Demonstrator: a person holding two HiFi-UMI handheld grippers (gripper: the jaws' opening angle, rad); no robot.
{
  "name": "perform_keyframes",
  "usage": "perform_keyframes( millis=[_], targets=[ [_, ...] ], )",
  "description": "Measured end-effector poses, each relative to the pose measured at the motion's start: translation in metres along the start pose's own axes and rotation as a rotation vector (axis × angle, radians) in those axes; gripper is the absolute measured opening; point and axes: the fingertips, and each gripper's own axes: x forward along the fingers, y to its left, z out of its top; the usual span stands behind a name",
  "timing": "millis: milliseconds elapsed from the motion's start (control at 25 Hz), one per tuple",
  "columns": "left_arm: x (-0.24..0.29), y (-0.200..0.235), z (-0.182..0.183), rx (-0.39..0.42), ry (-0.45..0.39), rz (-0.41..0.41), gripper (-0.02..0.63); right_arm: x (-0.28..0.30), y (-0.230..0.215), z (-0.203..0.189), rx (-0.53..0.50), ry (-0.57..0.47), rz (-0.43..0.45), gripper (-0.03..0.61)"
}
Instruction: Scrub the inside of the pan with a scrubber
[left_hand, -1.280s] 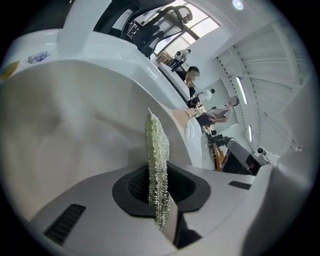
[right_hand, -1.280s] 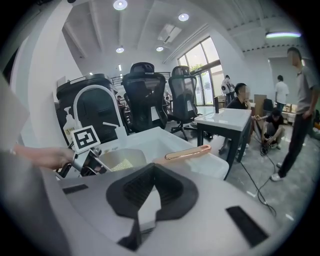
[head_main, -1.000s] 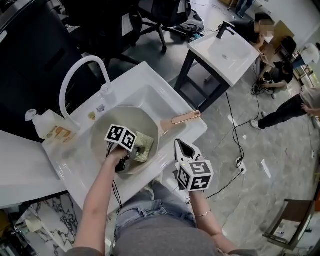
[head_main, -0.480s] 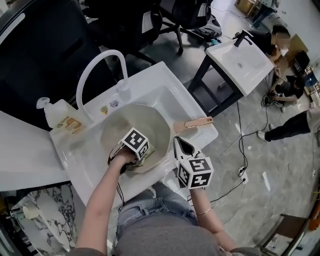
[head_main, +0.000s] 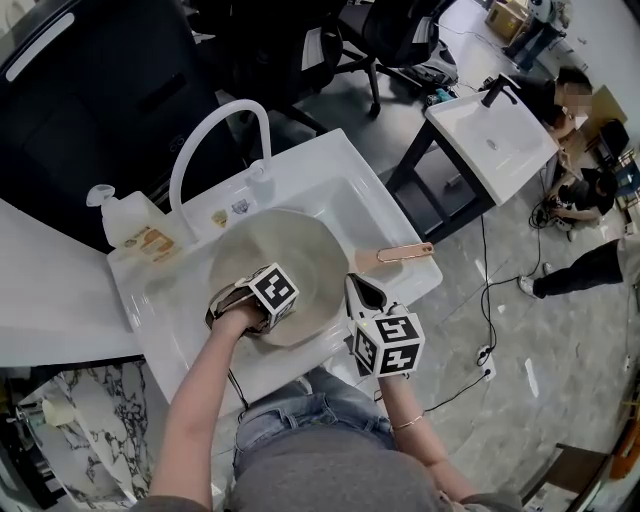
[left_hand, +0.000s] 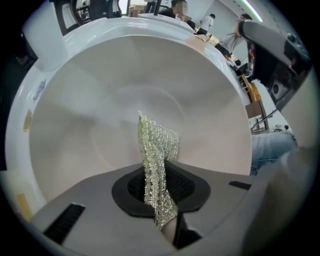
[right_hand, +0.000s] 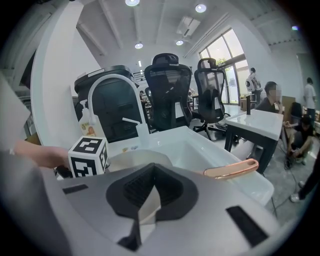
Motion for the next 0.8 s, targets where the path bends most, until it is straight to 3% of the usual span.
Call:
perform_keyframes(
  millis=[320,520,800],
  targets=[
    [-0.006,0.030,-0.011,0.103,0.098,0.188,0.057,0.000,0.003,-0.003,-0.006,0.006,0.009,0.011],
    [-0.016,0.067,-0.016,0.191,0.168,0.369,0.057,-0.005,0.000,-0.006,0.001,0.007,-0.001,0.011],
    [-0.029,0.102,-0.007,0.234,0.180,0.519,0.057,-0.009,0.000,-0.012,0.009,0.009,-0.009,0.011]
  ],
)
